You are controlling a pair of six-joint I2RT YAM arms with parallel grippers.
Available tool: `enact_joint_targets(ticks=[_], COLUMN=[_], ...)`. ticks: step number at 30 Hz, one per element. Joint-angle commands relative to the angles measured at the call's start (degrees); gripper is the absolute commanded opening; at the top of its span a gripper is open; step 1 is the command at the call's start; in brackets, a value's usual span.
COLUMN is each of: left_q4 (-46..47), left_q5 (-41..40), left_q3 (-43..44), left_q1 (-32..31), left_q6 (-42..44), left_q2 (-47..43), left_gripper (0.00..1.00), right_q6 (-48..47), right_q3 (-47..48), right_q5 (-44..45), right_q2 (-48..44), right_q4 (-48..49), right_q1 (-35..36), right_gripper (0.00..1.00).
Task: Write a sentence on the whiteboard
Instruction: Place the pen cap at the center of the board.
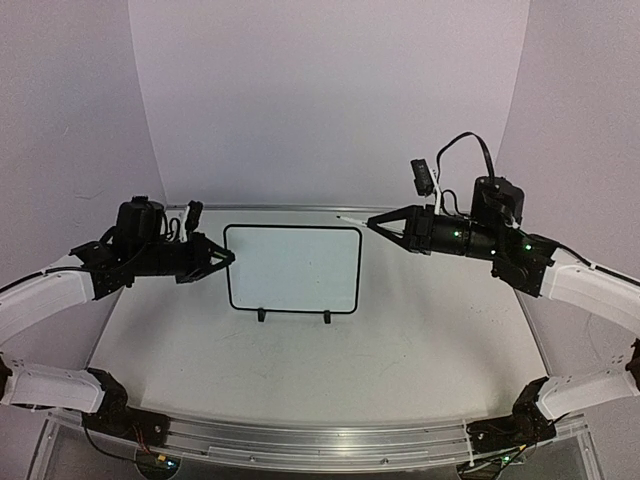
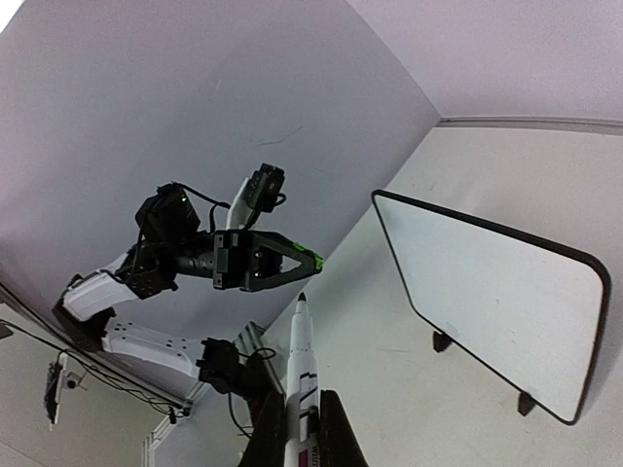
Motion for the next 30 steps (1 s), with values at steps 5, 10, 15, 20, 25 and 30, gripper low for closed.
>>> enact_joint_targets(ticks=[5,10,15,20,25,30], left_q4=[-12.86,-9.74,-10.77,-11.78,-12.45,-13.65], left_q5=[-13.3,-13.0,-12.41,-11.57,-11.55,-12.75], left_q3=[-7.99,-7.4,-5.96,-4.58,-3.53,-2.98], left_q1=[6.91,7.23,7.84,8.19,8.3,8.31], left_q6=[1.95,2.01,2.83,3.7,3.93,3.99], left_q2=[4.51,11.85,17.85,21.94,24.52,24.26], left_gripper=[0.0,0.0,0.0,0.06,0.22,0.38], right_q6=[-5.8,-6.5,-6.88,-7.39,-7.86,-8.67], right_q3=[2.34,3.6,5.28,6.83,9.28,10.78], right_q5=[6.2,6.67,6.34,5.62,4.79,5.1], right_q2=[-0.58,1.94,4.03,6.7,9.09,9.83], right_q4=[-6.42,-6.61,-6.8,-7.19,-7.96,-8.94], right_q1=[0.18,0.28,0.27,0.28,0.28,0.27], right_gripper=[0.0,0.0,0.0,0.0,0.0,0.0])
